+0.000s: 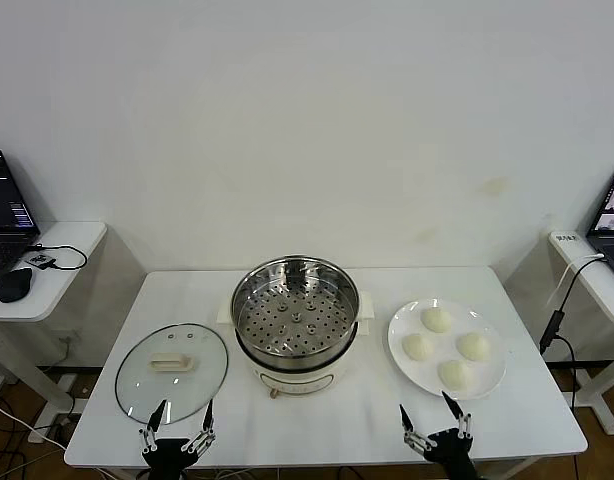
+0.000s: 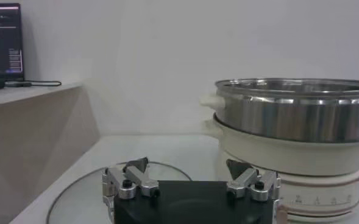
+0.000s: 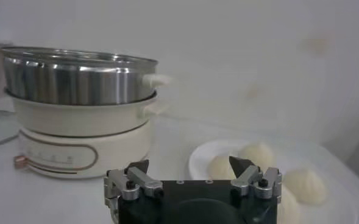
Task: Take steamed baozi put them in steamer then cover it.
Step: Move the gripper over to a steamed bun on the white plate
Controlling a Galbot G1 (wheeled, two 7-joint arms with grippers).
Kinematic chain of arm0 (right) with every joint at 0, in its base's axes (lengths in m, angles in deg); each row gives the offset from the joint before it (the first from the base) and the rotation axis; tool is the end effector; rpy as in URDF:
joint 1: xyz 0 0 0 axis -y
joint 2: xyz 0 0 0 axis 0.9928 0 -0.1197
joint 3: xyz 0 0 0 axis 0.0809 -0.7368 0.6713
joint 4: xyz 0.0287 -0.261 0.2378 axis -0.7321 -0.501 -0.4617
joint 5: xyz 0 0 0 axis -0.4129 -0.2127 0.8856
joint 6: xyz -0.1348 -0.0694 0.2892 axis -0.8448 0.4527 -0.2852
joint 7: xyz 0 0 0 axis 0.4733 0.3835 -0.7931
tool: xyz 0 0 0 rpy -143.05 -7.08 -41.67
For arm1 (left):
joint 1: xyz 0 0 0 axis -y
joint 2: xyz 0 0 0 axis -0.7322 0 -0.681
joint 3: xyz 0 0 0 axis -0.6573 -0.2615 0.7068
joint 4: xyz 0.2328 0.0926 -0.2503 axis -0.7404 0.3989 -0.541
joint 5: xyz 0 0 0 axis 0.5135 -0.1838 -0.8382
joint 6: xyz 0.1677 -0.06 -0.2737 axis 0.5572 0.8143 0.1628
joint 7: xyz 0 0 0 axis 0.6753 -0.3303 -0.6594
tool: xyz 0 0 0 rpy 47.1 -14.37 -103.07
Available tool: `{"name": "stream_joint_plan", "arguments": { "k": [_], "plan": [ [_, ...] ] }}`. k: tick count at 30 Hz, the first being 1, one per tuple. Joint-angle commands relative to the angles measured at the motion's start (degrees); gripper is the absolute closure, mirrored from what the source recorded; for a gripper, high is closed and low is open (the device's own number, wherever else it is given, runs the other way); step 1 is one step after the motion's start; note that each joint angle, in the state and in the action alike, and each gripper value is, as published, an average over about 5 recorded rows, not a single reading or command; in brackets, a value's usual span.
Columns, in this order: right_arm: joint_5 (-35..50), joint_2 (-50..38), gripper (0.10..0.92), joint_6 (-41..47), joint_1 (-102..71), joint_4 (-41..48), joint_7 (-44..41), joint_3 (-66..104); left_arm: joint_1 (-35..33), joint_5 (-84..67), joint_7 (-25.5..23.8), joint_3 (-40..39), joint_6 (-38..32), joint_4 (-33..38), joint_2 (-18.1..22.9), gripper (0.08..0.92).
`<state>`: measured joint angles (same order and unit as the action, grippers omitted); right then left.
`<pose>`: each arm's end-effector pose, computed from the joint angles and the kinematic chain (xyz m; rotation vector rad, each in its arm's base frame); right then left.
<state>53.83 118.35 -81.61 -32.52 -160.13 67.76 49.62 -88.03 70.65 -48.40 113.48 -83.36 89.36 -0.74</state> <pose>0.1009 -0.0887 -0.3357 0.2178 -2.9121 0.5153 0.0649 0.0513 -0.3442 0.0225 -2.9910 -0.0832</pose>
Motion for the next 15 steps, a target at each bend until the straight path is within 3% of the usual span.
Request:
{"name": "stream_joint_plan", "arguments": {
  "k": [1, 8, 15],
  "plan": [
    [-4.75, -1.43, 0.203, 1.55, 1.76, -0.57, 1.59, 1.03, 0.15, 2.67, -0.35, 0.63, -2.21, -0.52, -0.31, 0.177],
    [-25.30, -8.04, 0.203, 1.06, 11.32, 5.48, 2.59, 6.75, 1.51, 3.09, -0.30, 1.01, -0.76, 0.06, -0.91, 0.177],
    [-28.12, -18.81, 0.203, 4.52, 20.94, 10.66, -8.95, 7.08, 2.81, 4.83, -0.18, 1.23, -0.86, 0.53, -0.43, 0.177]
  ]
}}
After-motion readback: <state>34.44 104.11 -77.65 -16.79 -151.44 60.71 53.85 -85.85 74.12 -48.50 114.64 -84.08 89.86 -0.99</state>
